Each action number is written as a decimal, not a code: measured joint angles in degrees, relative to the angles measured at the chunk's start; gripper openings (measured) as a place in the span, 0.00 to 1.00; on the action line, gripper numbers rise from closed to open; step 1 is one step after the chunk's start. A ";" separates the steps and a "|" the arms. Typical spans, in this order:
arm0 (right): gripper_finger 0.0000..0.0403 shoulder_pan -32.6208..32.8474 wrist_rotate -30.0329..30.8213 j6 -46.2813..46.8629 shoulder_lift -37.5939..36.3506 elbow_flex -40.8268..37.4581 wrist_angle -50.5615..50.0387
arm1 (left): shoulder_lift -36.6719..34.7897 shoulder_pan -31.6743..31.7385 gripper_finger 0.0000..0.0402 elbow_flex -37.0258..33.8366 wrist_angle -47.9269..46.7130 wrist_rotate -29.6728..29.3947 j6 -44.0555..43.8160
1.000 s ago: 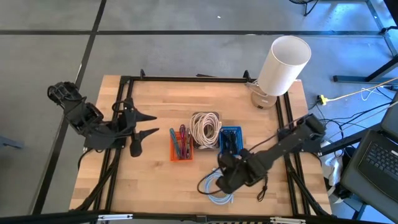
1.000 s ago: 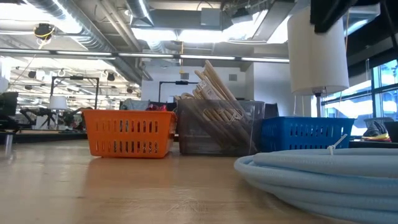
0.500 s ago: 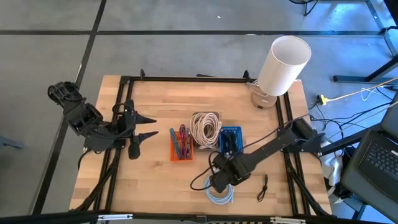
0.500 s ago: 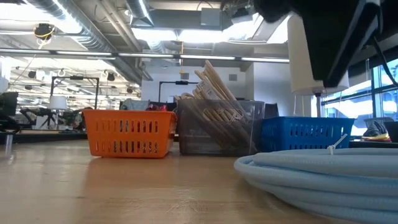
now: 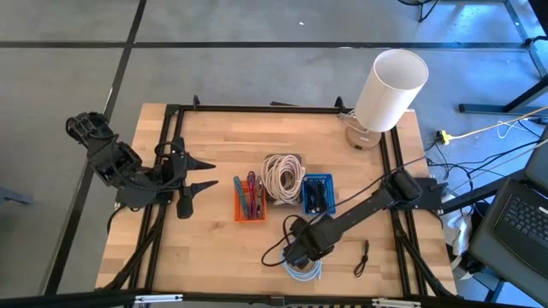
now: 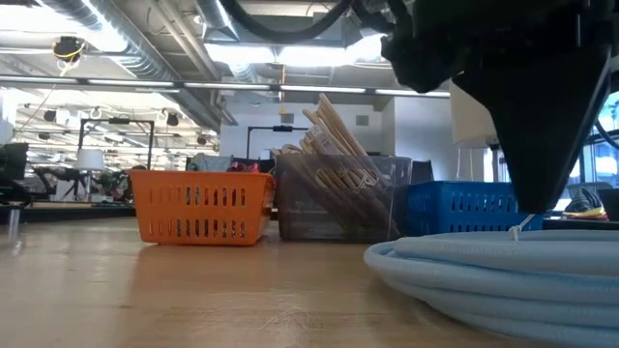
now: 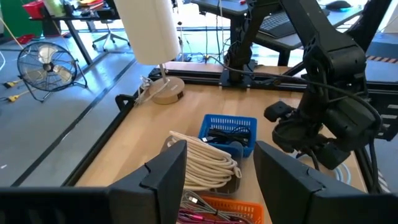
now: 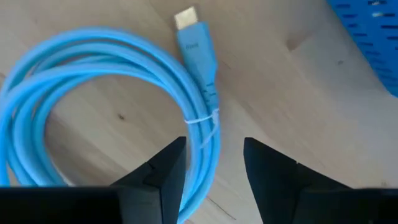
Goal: Pick & Place USB Port
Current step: Put the light blue HDMI cable into the black bin, then put the black charger cable into the blue bin
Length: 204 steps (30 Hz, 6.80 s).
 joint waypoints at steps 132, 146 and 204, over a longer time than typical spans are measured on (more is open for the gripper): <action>0.41 23.17 6.67 56.21 -30.03 -17.16 -5.56 | 0.28 0.09 0.45 -0.02 -0.84 -2.29 0.66; 0.41 20.87 -6.31 56.57 -21.39 -17.66 -2.73 | 0.28 0.09 0.45 -0.02 -1.07 -2.23 0.63; 0.04 16.02 25.55 41.82 -19.37 2.47 -24.59 | 0.24 0.08 0.45 0.00 -1.23 -4.27 -1.95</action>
